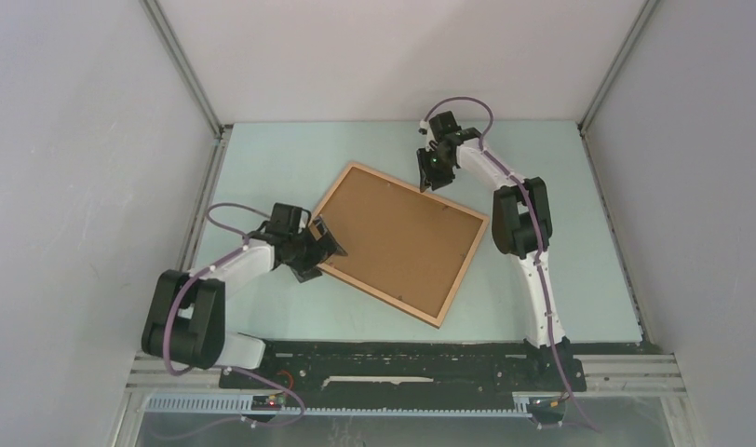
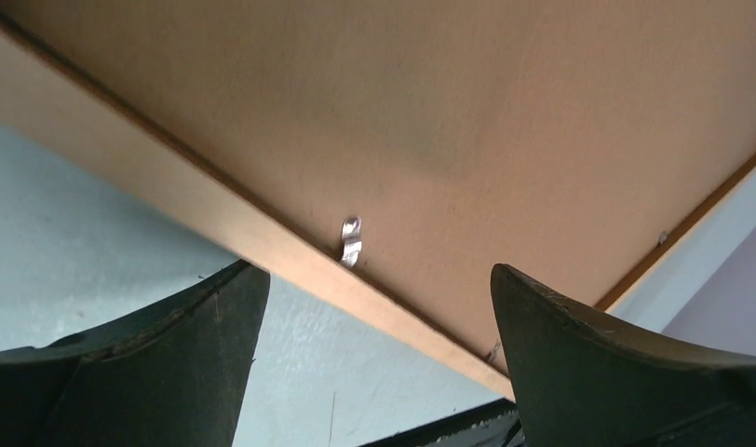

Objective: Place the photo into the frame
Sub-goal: Adjust the photo frame at the center of the board.

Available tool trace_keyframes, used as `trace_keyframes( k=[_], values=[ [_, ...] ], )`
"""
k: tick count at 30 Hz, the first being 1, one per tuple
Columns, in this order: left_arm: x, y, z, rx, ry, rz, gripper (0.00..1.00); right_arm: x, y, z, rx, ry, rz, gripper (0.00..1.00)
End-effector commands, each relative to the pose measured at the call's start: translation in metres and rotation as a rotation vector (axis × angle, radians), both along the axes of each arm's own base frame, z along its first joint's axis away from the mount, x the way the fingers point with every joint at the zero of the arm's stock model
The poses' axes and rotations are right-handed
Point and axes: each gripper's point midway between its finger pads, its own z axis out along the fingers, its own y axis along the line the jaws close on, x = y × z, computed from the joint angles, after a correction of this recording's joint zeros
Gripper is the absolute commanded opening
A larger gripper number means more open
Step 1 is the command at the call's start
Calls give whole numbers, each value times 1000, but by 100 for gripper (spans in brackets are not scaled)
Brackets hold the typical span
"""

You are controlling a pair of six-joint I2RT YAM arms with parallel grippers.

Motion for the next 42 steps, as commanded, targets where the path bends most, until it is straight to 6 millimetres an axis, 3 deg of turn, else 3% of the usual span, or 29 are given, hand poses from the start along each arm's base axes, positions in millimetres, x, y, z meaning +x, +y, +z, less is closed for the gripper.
trace_keyframes(
  k=[1, 6, 12, 18, 27, 31, 38, 42],
  values=[
    [28, 15, 5, 122, -16, -11, 97, -18, -12, -12, -40, 72, -11, 45],
    [47, 17, 6, 158, -5, -31, 97, -22, -10, -8, 5, 82, 10, 54],
    [69, 14, 8, 160, -10, -33, 96, -27, -16, -11, 27, 118, 1, 52],
    [109, 14, 21, 175, -61, -12, 96, -36, -22, -5, 39, 138, -14, 22],
    [176, -6, 27, 129, -110, -1, 96, -67, -18, -1, 37, 162, 60, 5],
    [182, -8, 29, 122, -116, -2, 96, -70, -24, -6, 31, 184, 53, 3],
    [168, 37, 32, 339, -65, -10, 96, -61, -42, -13, 85, 216, -31, 2],
    [159, 48, 30, 403, -54, -9, 88, -58, -42, -16, 93, 220, -37, 2]
  ],
)
